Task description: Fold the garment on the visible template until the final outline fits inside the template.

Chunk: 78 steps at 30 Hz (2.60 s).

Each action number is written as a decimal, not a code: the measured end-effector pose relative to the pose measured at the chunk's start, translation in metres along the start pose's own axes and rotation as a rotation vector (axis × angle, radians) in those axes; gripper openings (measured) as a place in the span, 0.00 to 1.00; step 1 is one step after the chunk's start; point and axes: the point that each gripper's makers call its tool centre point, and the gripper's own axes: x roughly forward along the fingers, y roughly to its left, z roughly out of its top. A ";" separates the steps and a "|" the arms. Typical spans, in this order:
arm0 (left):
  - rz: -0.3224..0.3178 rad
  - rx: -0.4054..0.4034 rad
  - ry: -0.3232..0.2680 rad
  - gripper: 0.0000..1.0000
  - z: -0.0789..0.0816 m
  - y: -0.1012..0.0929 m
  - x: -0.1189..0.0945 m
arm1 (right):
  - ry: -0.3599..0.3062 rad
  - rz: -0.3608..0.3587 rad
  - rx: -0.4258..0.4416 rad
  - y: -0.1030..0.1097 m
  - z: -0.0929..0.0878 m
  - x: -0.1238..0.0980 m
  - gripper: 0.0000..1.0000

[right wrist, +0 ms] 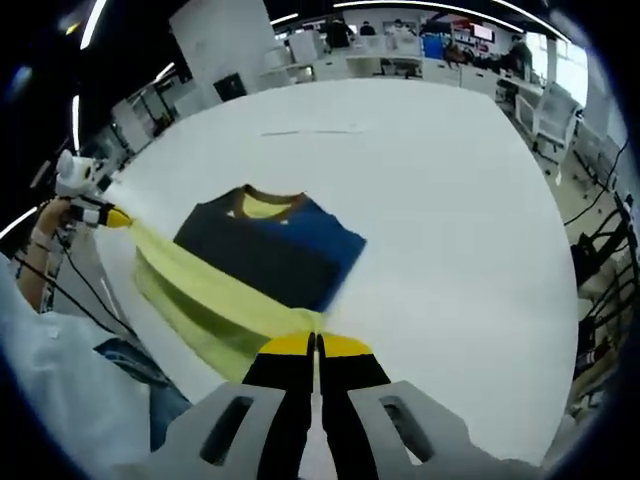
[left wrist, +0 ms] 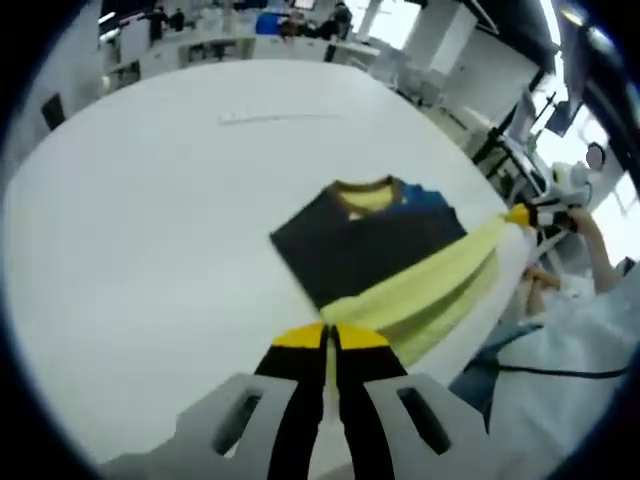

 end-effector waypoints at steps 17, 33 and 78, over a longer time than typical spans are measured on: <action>0.028 -0.019 -0.048 0.00 0.018 0.008 0.005 | -0.057 -0.022 -0.006 -0.018 0.023 0.009 0.02; 0.037 -0.022 -0.085 0.00 0.031 0.015 0.013 | -0.100 -0.057 -0.019 -0.032 0.038 0.017 0.02; 0.036 -0.025 -0.074 0.00 0.056 0.043 0.045 | -0.104 -0.065 -0.025 -0.046 0.065 0.051 0.02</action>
